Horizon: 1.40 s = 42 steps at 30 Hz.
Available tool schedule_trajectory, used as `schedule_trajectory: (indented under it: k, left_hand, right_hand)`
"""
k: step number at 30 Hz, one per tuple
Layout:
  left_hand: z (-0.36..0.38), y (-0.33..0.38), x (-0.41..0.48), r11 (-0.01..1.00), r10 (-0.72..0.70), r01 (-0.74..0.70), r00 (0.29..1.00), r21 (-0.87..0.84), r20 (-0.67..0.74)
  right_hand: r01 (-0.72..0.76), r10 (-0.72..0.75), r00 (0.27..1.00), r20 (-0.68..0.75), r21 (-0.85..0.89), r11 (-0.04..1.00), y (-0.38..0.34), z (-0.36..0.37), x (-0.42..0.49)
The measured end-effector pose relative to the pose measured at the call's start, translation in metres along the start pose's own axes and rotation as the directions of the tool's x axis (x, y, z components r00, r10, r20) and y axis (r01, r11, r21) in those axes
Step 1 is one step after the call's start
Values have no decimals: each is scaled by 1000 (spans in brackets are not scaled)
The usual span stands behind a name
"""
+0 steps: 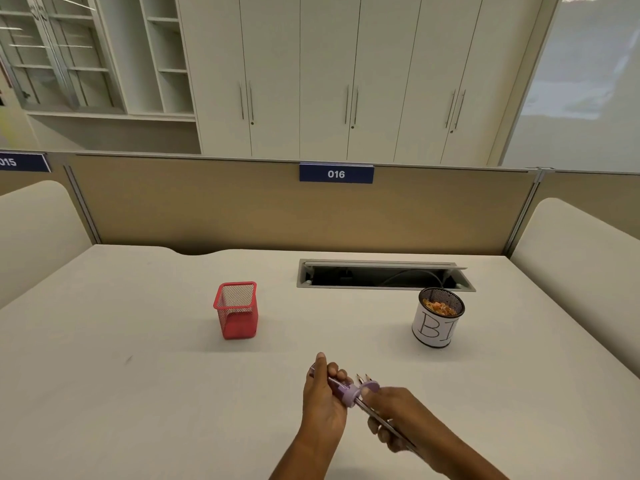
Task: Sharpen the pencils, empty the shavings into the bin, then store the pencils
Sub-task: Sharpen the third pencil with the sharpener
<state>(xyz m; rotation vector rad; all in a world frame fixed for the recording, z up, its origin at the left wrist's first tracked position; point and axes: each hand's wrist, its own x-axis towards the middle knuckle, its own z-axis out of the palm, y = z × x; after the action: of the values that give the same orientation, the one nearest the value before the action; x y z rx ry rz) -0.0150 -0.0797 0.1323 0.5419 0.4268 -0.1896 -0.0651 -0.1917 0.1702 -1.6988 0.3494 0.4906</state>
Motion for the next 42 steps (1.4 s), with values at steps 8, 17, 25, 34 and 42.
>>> schedule_trajectory:
  k: [8, 17, 25, 34, 42]
  left_hand:
    - [-5, 4, 1, 997, 24, -26, 999, -71, -36]
    - [6, 4, -4, 996, 43, -42, 999, -76, 0]
    - [10, 6, -2, 993, 65, -69, 997, 94, 40]
    - [8, 5, 4, 997, -11, 7, 999, 72, 53]
    - [0, 1, 4, 996, -13, 11, 1000, -91, -21]
  right_hand:
    - [342, -585, 810, -41, -777, 528, 24, 5, -2]
    - [180, -864, 502, 28, -981, 73, 30, 2, 6]
    - [50, -49, 998, -30, 9, 999, 0, -5, -5]
    - [-77, 69, 996, 48, 186, 980, -4, -2, -6]
    - [292, -644, 762, -74, -848, 443, 20, 7, -2]
